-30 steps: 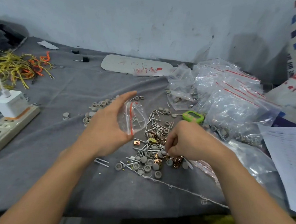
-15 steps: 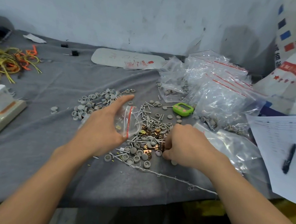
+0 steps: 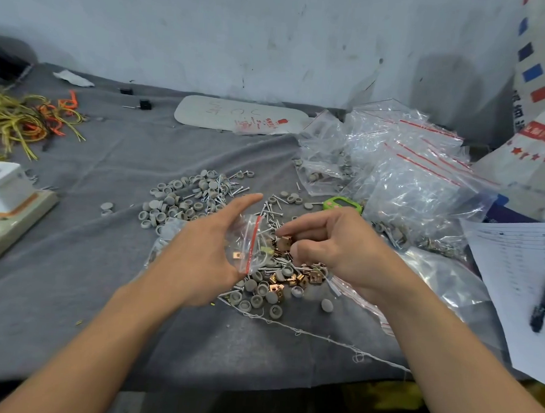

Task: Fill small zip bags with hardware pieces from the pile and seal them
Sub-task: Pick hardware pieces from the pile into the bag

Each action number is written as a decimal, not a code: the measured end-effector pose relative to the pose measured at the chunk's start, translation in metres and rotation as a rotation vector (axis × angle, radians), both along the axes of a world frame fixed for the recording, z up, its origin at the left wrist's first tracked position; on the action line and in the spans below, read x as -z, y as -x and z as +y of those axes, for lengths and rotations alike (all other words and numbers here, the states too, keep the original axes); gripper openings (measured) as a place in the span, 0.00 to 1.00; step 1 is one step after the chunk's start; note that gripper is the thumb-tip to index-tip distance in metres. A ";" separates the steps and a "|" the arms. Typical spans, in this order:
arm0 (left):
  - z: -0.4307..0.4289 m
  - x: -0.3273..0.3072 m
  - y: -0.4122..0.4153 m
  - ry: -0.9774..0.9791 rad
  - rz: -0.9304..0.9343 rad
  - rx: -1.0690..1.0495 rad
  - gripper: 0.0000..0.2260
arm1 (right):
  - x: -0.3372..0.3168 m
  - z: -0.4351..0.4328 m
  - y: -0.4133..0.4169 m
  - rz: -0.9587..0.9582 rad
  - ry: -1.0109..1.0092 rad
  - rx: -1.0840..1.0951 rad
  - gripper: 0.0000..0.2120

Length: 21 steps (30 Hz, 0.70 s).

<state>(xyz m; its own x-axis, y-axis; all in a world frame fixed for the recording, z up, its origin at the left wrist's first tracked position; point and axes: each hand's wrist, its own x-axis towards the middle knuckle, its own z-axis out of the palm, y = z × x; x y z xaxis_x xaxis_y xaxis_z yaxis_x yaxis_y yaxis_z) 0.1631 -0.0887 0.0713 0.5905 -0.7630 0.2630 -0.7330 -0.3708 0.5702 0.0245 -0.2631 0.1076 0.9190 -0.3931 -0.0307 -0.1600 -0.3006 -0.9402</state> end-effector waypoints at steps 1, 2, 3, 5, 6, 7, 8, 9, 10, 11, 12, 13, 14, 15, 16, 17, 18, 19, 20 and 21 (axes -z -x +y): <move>0.001 0.000 -0.001 0.004 0.007 0.002 0.45 | 0.000 -0.001 0.000 0.023 0.051 0.018 0.14; 0.001 -0.001 -0.001 0.008 0.015 0.005 0.45 | 0.001 -0.003 -0.001 0.063 0.138 0.042 0.14; 0.002 -0.001 -0.001 0.012 0.023 0.008 0.45 | 0.002 -0.006 -0.001 0.129 0.262 0.076 0.13; 0.003 -0.002 -0.002 0.017 0.027 0.006 0.45 | 0.007 -0.009 -0.002 0.269 0.529 0.163 0.13; 0.003 -0.003 -0.002 0.019 0.025 0.000 0.45 | 0.009 -0.008 -0.003 0.301 0.617 0.213 0.14; 0.003 -0.004 -0.003 0.020 0.020 -0.005 0.45 | 0.011 -0.007 -0.005 0.296 0.646 0.249 0.15; 0.004 -0.004 -0.003 0.016 0.013 -0.011 0.45 | 0.011 -0.006 -0.006 0.265 0.623 0.264 0.15; 0.004 -0.005 -0.004 0.013 0.008 -0.017 0.45 | 0.011 -0.005 -0.007 0.231 0.578 0.255 0.13; 0.004 -0.005 -0.005 0.011 0.008 -0.021 0.46 | 0.010 -0.002 -0.008 0.214 0.544 0.219 0.11; 0.005 -0.005 -0.007 0.009 0.010 -0.023 0.47 | 0.009 0.001 -0.007 0.234 0.551 0.157 0.11; 0.005 -0.004 -0.007 0.007 0.012 -0.024 0.48 | 0.010 0.004 -0.007 0.272 0.584 0.077 0.11; 0.005 -0.004 -0.008 0.006 0.010 -0.024 0.48 | 0.012 0.009 -0.006 0.320 0.640 -0.005 0.10; 0.005 -0.004 -0.008 0.003 0.007 -0.023 0.48 | 0.015 0.015 -0.004 0.359 0.698 -0.080 0.11; 0.005 -0.003 -0.008 0.000 0.005 -0.021 0.48 | 0.018 0.021 -0.003 0.386 0.739 -0.133 0.13; 0.005 -0.003 -0.007 -0.004 0.004 -0.018 0.48 | 0.022 0.026 -0.004 0.388 0.749 -0.160 0.14; 0.004 -0.003 -0.007 -0.004 0.005 -0.015 0.47 | 0.025 0.028 -0.005 0.379 0.748 -0.166 0.14; 0.004 -0.003 -0.006 -0.002 0.010 -0.009 0.47 | 0.026 0.030 -0.007 0.368 0.742 -0.165 0.13; 0.004 -0.002 -0.006 0.002 0.018 -0.003 0.47 | 0.026 0.030 -0.010 0.364 0.739 -0.161 0.11; 0.004 -0.002 -0.006 0.003 0.021 -0.001 0.47 | 0.026 0.029 -0.013 0.362 0.735 -0.153 0.09; 0.003 -0.001 -0.007 0.001 0.018 -0.003 0.47 | 0.027 0.028 -0.015 0.357 0.740 -0.141 0.08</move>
